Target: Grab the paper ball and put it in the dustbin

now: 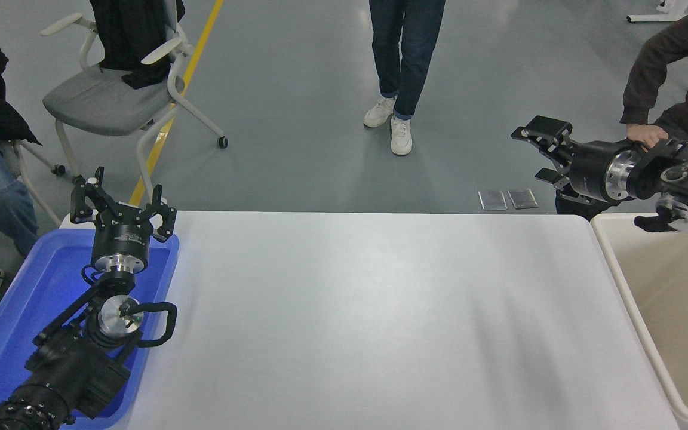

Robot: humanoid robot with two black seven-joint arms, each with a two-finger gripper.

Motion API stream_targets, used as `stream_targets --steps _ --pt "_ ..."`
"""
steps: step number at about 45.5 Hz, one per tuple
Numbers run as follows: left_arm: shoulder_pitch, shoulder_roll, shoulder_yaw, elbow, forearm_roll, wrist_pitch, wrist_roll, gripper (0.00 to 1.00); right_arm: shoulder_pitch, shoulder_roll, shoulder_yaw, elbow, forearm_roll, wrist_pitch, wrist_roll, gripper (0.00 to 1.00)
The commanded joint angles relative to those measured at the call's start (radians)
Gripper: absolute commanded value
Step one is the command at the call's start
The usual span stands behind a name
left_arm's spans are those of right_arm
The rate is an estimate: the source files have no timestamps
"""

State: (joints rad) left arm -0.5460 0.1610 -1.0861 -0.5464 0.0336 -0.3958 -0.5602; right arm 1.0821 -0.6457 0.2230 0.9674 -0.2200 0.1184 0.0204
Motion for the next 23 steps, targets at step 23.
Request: stream_targets --steps 23 --pt "0.0 0.0 0.0 -0.001 -0.001 0.0 -0.003 0.99 -0.442 0.39 0.657 -0.372 0.464 0.266 0.006 1.0"
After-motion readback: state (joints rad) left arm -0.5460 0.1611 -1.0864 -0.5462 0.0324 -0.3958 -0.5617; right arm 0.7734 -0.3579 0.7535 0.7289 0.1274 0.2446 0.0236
